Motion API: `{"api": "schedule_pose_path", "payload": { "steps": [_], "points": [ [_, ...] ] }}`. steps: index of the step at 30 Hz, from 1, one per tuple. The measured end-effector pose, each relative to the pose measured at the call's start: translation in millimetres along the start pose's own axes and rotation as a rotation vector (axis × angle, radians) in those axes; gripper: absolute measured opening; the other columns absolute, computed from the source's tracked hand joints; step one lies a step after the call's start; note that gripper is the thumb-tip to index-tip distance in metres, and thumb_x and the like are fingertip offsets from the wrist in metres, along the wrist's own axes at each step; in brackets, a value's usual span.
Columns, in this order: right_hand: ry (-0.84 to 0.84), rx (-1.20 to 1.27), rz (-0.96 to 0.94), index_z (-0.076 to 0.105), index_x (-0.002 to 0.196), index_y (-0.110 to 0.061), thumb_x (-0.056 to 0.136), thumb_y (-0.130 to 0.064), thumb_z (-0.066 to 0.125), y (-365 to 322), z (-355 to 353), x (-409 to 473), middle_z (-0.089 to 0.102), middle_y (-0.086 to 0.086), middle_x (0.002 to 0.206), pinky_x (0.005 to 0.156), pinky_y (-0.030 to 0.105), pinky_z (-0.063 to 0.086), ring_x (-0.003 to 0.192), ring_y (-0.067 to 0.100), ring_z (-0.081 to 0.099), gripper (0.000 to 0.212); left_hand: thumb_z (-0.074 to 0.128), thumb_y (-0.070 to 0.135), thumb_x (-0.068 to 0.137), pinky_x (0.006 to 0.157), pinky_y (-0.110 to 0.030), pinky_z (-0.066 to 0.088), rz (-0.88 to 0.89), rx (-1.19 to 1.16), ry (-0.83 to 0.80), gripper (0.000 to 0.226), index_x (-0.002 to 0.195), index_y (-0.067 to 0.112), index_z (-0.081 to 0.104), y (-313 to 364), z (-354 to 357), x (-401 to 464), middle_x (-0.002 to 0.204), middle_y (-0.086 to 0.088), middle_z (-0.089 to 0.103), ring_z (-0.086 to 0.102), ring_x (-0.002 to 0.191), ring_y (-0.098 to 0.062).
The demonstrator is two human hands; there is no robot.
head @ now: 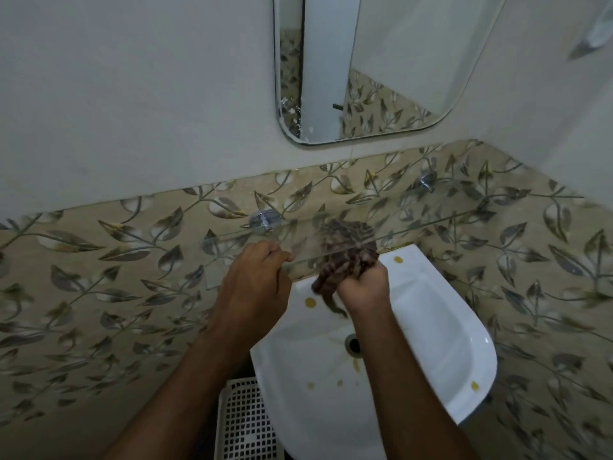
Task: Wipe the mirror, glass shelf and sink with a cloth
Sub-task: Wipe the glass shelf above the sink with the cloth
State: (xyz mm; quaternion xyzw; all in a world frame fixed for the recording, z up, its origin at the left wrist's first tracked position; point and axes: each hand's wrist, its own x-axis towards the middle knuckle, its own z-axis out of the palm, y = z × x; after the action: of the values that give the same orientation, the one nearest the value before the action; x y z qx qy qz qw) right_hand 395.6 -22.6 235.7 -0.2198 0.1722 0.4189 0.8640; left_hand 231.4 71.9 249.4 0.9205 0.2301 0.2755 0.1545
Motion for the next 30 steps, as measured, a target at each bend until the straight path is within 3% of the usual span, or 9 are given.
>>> {"api": "schedule_pose_path", "payload": {
  "steps": [2, 7, 11, 15, 18, 22, 25, 28, 30],
  "points": [
    [0.046, -0.008, -0.022, 0.061, 0.097, -0.007, 0.106, -0.022, 0.026, -12, 13, 14, 0.062, 0.017, 0.093, 0.069, 0.037, 0.048, 0.085, 0.028, 0.056, 0.039, 0.05, 0.011, 0.088, 0.083, -0.036, 0.051, -0.003, -0.003, 0.008, 0.03, 0.11, 0.01, 0.072, 2, 3, 2, 0.101, -0.005, 0.064, 0.058, 0.096, -0.024],
    [-0.079, -0.048, 0.098, 0.07, 0.108, 0.003, 0.102, -0.029, 0.036, 29, 13, 14, 0.069, 0.024, 0.107, 0.091, 0.046, 0.053, 0.097, 0.037, 0.066, 0.047, 0.049, 0.016, 0.091, 0.085, -0.031, 0.047, 0.04, -0.027, 0.0, 0.028, 0.108, 0.014, 0.071, 19, 15, 15, 0.104, -0.002, 0.065, 0.056, 0.097, -0.021],
    [-0.156, -0.034, 0.162, 0.072, 0.105, 0.01, 0.096, -0.02, 0.043, 19, -11, -5, 0.07, 0.03, 0.106, 0.071, 0.052, 0.062, 0.089, 0.043, 0.073, 0.042, 0.045, 0.02, 0.093, 0.084, -0.034, 0.05, 0.03, -0.06, -0.039, 0.03, 0.108, 0.014, 0.071, 29, 20, 23, 0.104, -0.004, 0.065, 0.058, 0.095, -0.022],
    [-0.04, 0.045, -0.032, 0.062, 0.125, -0.002, 0.092, -0.013, 0.041, -43, -10, 18, 0.072, 0.017, 0.109, 0.089, 0.036, 0.057, 0.105, 0.029, 0.063, 0.04, 0.039, 0.025, 0.09, 0.083, -0.031, 0.051, 0.034, -0.055, -0.026, 0.036, 0.104, 0.017, 0.071, 25, 27, 27, 0.098, 0.001, 0.065, 0.06, 0.093, -0.019],
    [0.09, -0.006, -0.075, 0.059, 0.086, -0.011, 0.099, -0.012, 0.035, -51, 7, 35, 0.063, 0.008, 0.08, 0.074, 0.029, 0.046, 0.077, 0.02, 0.052, 0.027, 0.039, 0.025, 0.092, 0.084, -0.029, 0.047, 0.056, -0.058, -0.01, 0.036, 0.104, 0.015, 0.071, 28, 36, 40, 0.098, 0.0, 0.064, 0.06, 0.094, -0.02],
    [-0.019, -0.134, -0.003, 0.066, 0.118, 0.006, 0.102, -0.019, 0.034, -23, -2, 29, 0.068, 0.029, 0.113, 0.077, 0.046, 0.062, 0.102, 0.04, 0.063, 0.044, 0.037, 0.029, 0.096, 0.087, -0.032, 0.05, 0.075, -0.04, 0.002, 0.038, 0.11, 0.014, 0.069, 48, 43, 58, 0.106, -0.003, 0.065, 0.059, 0.097, -0.02],
    [-0.196, -0.228, 0.057, 0.071, 0.113, -0.001, 0.093, -0.002, 0.054, -37, -13, 17, 0.07, 0.026, 0.113, 0.072, 0.03, 0.062, 0.094, 0.034, 0.07, 0.025, 0.036, 0.03, 0.097, 0.09, -0.035, 0.052, 0.096, -0.04, -0.04, 0.041, 0.115, 0.015, 0.069, 54, 45, 61, 0.11, -0.003, 0.065, 0.059, 0.1, -0.02],
    [-0.032, -0.113, -0.198, 0.067, 0.101, -0.005, 0.096, -0.011, 0.041, -86, -20, 34, 0.067, 0.018, 0.099, 0.073, 0.035, 0.056, 0.09, 0.03, 0.062, 0.027, 0.037, 0.03, 0.096, 0.088, -0.032, 0.051, 0.096, -0.051, -0.06, 0.04, 0.119, 0.015, 0.067, 50, 45, 57, 0.112, -0.001, 0.063, 0.058, 0.101, -0.017],
    [0.109, -0.044, -0.284, 0.062, 0.114, -0.006, 0.102, -0.02, 0.034, -117, -12, 52, 0.061, 0.018, 0.108, 0.087, 0.038, 0.047, 0.097, 0.028, 0.058, 0.034, 0.038, 0.029, 0.094, 0.087, -0.03, 0.05, 0.086, -0.048, -0.061, 0.04, 0.118, 0.016, 0.067, 49, 44, 54, 0.111, 0.0, 0.064, 0.058, 0.1, -0.016]
  ]
}}
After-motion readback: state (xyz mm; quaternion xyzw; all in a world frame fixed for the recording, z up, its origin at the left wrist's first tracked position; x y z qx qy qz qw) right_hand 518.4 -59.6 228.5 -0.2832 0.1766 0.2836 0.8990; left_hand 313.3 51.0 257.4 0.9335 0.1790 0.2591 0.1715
